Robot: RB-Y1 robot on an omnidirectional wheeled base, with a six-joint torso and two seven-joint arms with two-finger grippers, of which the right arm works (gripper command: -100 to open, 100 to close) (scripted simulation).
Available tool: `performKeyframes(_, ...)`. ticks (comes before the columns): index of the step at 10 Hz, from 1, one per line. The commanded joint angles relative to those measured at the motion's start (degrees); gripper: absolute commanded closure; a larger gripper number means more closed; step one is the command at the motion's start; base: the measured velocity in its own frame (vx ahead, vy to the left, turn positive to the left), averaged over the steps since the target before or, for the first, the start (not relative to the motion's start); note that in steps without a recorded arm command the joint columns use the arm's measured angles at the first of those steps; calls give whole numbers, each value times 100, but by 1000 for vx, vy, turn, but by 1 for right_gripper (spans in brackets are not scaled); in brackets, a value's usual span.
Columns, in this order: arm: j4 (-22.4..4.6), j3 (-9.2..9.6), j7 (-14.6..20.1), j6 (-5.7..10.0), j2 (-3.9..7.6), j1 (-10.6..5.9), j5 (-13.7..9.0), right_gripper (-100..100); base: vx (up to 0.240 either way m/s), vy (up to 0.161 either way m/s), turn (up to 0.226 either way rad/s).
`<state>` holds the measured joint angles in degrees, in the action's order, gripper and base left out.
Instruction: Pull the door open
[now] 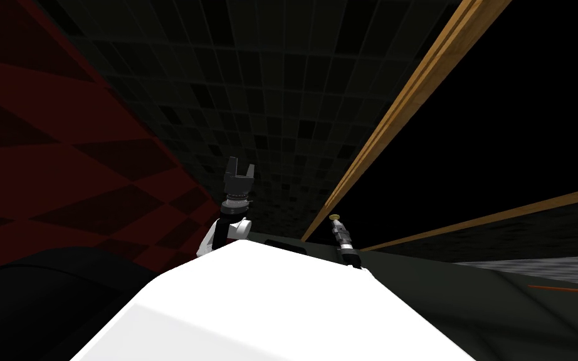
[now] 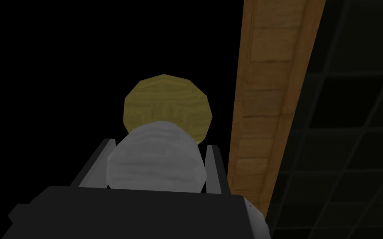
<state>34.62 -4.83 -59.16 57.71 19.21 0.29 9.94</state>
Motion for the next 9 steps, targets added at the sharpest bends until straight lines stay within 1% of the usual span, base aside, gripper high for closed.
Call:
performKeyframes(1, 15, 42, 197, -10, -18, 12, -39, 100, -45, -13, 34)
performKeyframes(2, 14, 55, 277, -13, -18, 7, -60, 100, -38, -16, 20)
performKeyframes(3, 11, 84, 476, -21, -16, -4, -113, 100, -42, -13, 40)
performKeyframes(9, 0, 192, 1206, -50, -10, -44, -303, 100, -39, -17, 36)
